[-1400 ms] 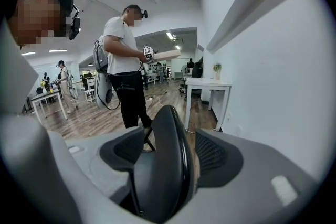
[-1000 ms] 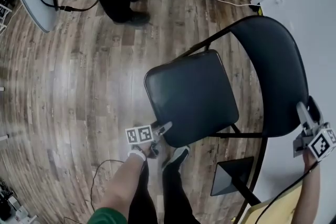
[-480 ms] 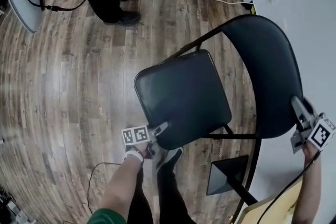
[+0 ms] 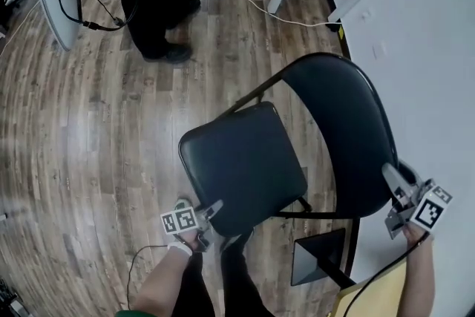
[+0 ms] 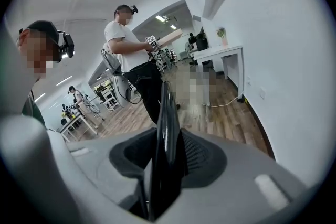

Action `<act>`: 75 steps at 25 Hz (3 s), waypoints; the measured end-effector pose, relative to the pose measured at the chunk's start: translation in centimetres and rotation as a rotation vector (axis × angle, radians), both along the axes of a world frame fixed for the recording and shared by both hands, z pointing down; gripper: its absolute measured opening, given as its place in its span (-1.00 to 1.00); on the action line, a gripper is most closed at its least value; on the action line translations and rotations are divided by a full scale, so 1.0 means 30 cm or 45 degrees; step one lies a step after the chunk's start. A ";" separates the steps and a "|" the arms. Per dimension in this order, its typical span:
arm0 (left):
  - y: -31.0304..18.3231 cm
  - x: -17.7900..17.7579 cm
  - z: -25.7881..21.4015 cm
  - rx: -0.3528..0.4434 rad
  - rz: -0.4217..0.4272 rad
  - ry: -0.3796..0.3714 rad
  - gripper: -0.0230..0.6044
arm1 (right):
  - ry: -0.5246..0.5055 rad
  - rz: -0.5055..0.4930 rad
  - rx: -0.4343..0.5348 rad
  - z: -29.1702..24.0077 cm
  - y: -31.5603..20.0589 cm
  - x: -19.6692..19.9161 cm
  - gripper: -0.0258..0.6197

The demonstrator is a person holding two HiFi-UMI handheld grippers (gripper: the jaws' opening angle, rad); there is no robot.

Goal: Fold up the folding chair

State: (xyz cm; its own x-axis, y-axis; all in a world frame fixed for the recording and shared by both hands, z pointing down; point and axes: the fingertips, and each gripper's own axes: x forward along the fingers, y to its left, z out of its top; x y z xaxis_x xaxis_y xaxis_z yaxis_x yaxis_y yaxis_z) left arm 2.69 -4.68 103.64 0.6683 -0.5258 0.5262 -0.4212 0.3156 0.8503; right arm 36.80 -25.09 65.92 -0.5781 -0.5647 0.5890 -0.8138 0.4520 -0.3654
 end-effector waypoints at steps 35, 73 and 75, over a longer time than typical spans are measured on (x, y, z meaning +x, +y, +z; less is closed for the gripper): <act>-0.365 0.621 -0.971 0.074 -0.012 -0.060 0.06 | 0.142 0.047 0.226 -0.506 0.291 -0.293 -0.52; -0.212 0.502 -1.266 0.444 0.591 -0.188 -0.08 | 0.266 0.113 0.302 -0.505 0.165 -0.041 -0.48; -0.182 0.417 -1.337 0.492 0.540 -0.186 -0.10 | 0.272 0.110 0.308 -0.502 0.194 -0.067 -0.48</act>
